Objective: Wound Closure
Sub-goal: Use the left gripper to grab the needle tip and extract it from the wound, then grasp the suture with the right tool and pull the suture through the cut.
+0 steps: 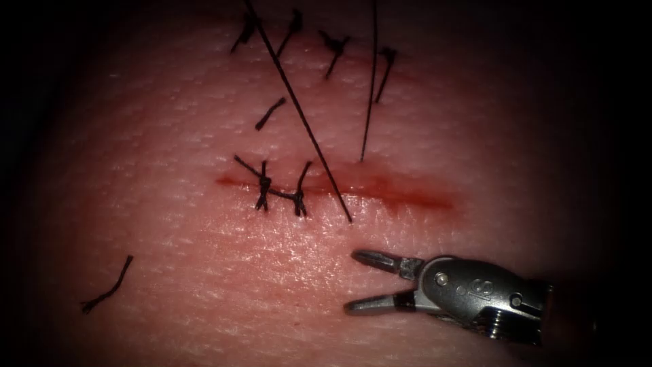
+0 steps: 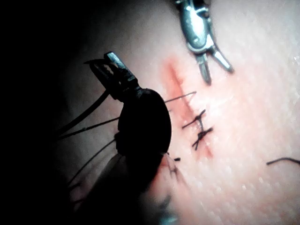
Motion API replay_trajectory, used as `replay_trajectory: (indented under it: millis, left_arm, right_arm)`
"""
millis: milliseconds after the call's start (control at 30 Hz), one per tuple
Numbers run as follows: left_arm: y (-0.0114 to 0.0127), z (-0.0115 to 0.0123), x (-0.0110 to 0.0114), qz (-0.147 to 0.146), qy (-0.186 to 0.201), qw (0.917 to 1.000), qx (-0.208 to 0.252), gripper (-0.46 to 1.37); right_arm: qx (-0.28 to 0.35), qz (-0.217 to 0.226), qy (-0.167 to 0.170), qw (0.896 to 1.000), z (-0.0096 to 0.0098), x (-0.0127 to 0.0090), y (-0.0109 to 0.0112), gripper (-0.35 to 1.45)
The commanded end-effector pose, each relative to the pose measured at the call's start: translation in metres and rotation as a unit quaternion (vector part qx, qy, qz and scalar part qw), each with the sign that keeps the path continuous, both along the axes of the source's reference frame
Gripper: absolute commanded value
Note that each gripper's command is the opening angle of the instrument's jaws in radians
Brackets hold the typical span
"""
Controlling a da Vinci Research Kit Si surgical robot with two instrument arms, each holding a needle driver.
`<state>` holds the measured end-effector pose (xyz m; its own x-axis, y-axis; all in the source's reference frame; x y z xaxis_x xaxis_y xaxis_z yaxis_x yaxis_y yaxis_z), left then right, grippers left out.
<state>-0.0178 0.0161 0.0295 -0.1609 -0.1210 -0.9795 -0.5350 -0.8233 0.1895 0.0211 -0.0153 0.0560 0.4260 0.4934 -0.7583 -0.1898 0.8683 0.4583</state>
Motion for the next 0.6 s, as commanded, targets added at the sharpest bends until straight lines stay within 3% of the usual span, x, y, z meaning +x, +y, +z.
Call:
replay_trajectory:
  millis: [33,233,433,600]
  left_arm:
    - [0.0002,-0.0002,0.0003,-0.008,0.001,1.0000,-0.004,-0.35]
    - [0.0004,0.0012,0.0007,-0.034,0.006,0.9994,-0.006,-0.35]
    - [-0.0047,0.0078,-0.0030,-0.017,0.000,0.9992,0.035,-0.35]
    - [-0.0078,0.0117,-0.0052,0.001,0.001,0.9988,0.050,-0.35]
  right_arm:
    - [-0.001,0.001,0.000,1.000,0.0000,0.0000,0.0000,0.38]
    - [-0.001,0.001,-0.001,1.000,0.0001,0.0000,0.0000,0.37]
    - [-0.001,0.000,0.000,1.000,0.0001,-0.0001,0.0000,0.37]
    - [-0.001,0.000,0.000,1.000,0.0001,-0.0001,0.0000,0.37]
